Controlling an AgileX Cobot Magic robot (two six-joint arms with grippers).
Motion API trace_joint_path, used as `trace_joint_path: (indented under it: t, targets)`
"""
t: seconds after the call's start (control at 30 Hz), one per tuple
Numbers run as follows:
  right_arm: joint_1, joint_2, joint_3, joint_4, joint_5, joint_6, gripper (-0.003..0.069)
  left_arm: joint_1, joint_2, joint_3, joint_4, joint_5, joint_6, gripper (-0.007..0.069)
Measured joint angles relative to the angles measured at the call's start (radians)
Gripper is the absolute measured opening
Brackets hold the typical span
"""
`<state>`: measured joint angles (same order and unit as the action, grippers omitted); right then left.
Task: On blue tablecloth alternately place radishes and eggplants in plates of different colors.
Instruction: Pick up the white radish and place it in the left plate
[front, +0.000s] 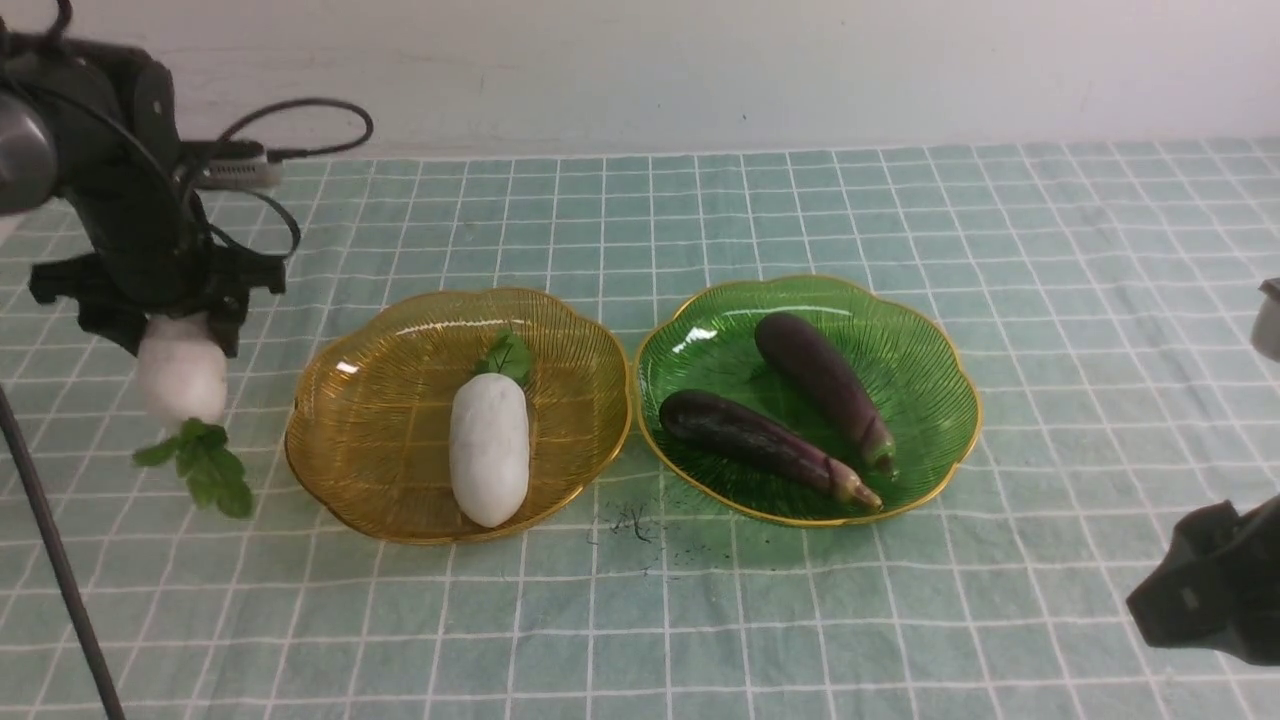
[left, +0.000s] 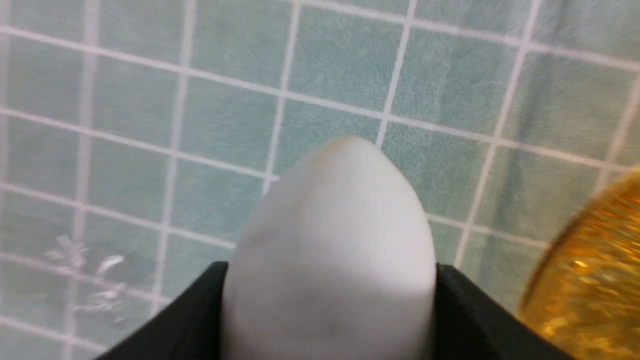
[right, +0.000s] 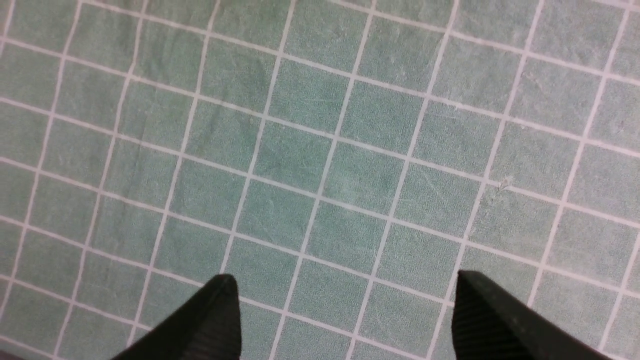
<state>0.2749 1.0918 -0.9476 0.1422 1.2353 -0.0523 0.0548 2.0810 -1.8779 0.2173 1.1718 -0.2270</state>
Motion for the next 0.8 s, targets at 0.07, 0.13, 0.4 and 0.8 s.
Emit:
trace_joint_path:
  t: [0.07, 0.13, 0.4, 0.8]
  targets:
    - [0.0, 0.0, 0.0, 0.0, -0.003, 0.0, 0.0513, 0.0, -0.02, -0.049, -0.013, 0.033, 0.024, 0.0426]
    - [0.0, 0.0, 0.0, 0.0, -0.004, 0.0, 0.0513, 0.0, -0.037, -0.076, -0.035, 0.04, 0.041, 0.0426]
    - [0.0, 0.0, 0.0, 0.0, 0.005, -0.012, 0.0513, -0.027, -0.028, -0.049, -0.351, 0.06, 0.134, 0.0426]
    - [0.0, -0.182, 0.0, -0.001, 0.01, -0.034, 0.0142, -0.223, 0.093, -0.008, -0.315, 0.056, 0.164, 0.0467]
